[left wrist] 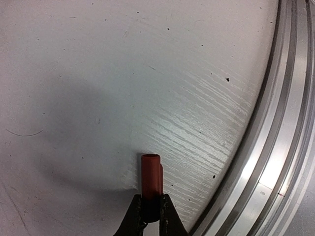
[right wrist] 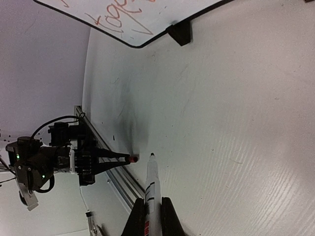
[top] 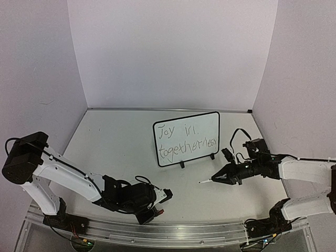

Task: Write a sentence on the whiteboard
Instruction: Pick up the pen cap from the corner of the board, then insert the whiteboard marker without the cap into the whiteboard marker.

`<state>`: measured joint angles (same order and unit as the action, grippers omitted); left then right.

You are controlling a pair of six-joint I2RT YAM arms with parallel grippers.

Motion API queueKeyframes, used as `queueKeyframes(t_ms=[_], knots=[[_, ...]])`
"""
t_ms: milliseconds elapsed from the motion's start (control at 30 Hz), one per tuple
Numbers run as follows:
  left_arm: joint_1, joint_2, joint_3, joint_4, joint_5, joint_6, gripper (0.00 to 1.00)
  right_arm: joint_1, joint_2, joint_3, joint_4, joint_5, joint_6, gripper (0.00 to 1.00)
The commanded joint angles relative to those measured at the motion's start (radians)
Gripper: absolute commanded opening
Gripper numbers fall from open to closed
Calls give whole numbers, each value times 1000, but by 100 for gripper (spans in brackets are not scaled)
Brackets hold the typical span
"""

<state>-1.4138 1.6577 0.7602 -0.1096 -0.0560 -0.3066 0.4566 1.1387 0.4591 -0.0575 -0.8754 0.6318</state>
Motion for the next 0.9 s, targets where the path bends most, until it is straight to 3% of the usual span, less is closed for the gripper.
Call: queueKeyframes(t_ms=[0, 300, 633, 867], knots=[[-6, -81, -42, 66, -13, -35, 0, 25, 117, 59, 113, -251, -22, 0], [-41, -167, -39, 188, 1, -34, 0, 72, 285, 171, 105, -461, -53, 0], [-60, -193, -52, 229, -7, -44, 0, 217, 414, 216, 97, -423, -81, 0], [-65, -190, -52, 237, -7, -46, 0, 249, 462, 261, 98, -413, -92, 0]])
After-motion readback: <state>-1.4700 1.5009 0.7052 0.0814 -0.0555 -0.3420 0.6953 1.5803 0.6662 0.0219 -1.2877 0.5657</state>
